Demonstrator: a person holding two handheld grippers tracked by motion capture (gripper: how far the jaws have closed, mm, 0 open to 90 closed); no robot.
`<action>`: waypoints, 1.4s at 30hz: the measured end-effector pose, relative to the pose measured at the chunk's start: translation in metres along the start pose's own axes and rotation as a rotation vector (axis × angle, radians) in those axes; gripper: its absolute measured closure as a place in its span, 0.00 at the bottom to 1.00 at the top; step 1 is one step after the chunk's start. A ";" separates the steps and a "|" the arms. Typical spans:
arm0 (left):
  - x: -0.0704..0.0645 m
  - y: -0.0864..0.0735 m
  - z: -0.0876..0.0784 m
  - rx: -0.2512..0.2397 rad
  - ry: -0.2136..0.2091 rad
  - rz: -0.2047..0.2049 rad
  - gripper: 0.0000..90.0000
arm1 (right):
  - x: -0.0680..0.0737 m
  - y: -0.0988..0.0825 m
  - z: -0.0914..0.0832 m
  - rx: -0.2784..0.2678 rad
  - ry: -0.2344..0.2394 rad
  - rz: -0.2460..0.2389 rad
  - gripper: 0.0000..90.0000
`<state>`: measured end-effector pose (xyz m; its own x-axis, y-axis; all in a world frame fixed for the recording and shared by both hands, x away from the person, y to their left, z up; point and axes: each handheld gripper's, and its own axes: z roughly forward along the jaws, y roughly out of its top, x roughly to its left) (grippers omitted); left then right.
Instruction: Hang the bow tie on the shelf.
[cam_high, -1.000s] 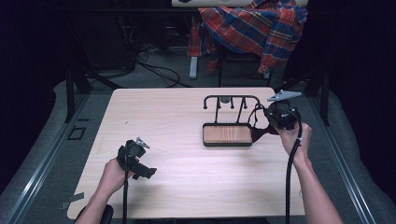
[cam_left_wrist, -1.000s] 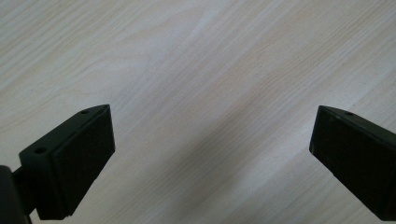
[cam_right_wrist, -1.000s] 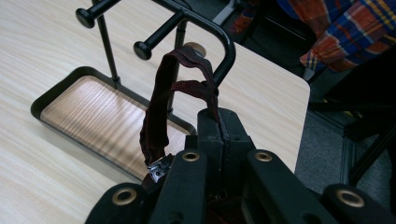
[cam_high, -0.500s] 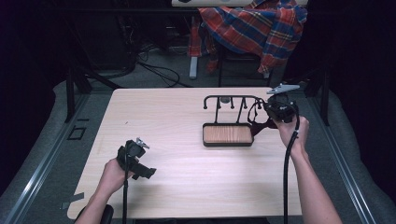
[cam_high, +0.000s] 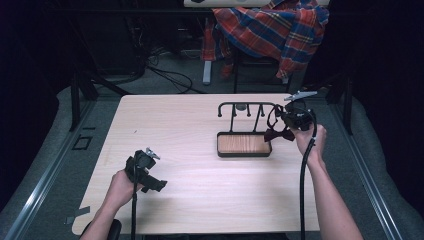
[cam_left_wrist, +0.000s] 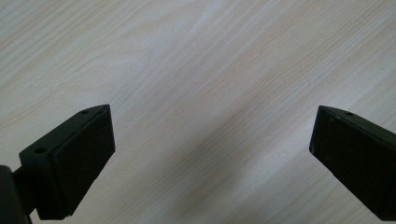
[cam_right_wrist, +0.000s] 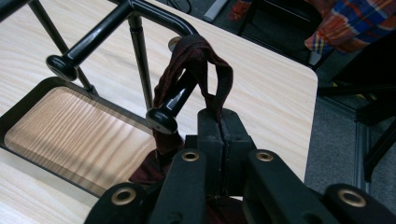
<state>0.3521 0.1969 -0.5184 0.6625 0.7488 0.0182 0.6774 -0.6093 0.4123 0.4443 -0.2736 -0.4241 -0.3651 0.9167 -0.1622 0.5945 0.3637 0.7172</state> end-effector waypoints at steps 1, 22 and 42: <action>0.000 0.000 0.000 0.000 0.000 -0.001 0.00 | -0.001 -0.001 0.001 -0.004 0.014 0.003 0.99; 0.000 0.000 -0.001 0.005 0.002 0.005 0.00 | -0.002 -0.014 0.020 0.034 0.102 0.034 0.97; 0.000 0.000 -0.002 -0.001 -0.004 0.000 0.00 | -0.006 -0.015 0.012 0.037 0.119 0.062 0.56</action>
<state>0.3510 0.1975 -0.5171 0.6637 0.7479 0.0142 0.6771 -0.6088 0.4134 0.4463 -0.2824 -0.4421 -0.4083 0.9122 -0.0354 0.6438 0.3152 0.6973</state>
